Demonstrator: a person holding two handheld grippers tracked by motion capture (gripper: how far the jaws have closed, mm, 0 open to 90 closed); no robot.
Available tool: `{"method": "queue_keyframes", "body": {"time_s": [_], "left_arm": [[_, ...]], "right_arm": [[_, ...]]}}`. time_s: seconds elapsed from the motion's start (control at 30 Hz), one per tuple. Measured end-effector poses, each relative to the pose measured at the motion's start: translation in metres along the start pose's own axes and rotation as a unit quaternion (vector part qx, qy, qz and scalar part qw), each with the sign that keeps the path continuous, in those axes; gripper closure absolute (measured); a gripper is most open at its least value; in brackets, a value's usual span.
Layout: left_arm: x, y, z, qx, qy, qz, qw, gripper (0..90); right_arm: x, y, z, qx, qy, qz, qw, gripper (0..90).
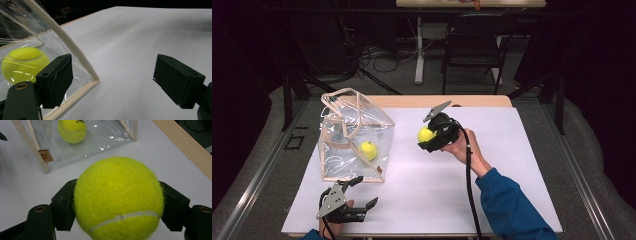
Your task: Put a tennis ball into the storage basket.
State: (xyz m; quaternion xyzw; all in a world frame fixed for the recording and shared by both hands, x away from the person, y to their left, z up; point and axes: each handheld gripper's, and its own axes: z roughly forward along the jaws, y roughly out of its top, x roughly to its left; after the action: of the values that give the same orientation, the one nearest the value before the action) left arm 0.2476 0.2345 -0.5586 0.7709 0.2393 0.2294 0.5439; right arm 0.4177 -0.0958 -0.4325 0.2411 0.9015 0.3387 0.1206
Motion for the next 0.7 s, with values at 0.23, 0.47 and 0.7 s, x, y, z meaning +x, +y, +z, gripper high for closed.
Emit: {"method": "queue_keyframes", "body": {"time_s": [0.23,0.47,0.7], "left_arm": [[0.0004,0.0,-0.0002,0.0,0.0,0.001,1.0,15.8],[0.0003,0.0,-0.0002,0.0,0.0,0.0,1.0,15.8],[0.0001,-0.0001,0.0001,0.0,0.0,0.0,1.0,15.8]], "right_arm": [[-0.0018,0.0021,-0.0002,-0.009,-0.002,0.005,0.9999,26.4],[-0.003,0.0059,-0.0009,-0.012,-0.005,0.003,0.9999,26.4],[-0.0052,0.01,-0.0023,-0.022,-0.007,0.006,0.9997,26.5]]}}
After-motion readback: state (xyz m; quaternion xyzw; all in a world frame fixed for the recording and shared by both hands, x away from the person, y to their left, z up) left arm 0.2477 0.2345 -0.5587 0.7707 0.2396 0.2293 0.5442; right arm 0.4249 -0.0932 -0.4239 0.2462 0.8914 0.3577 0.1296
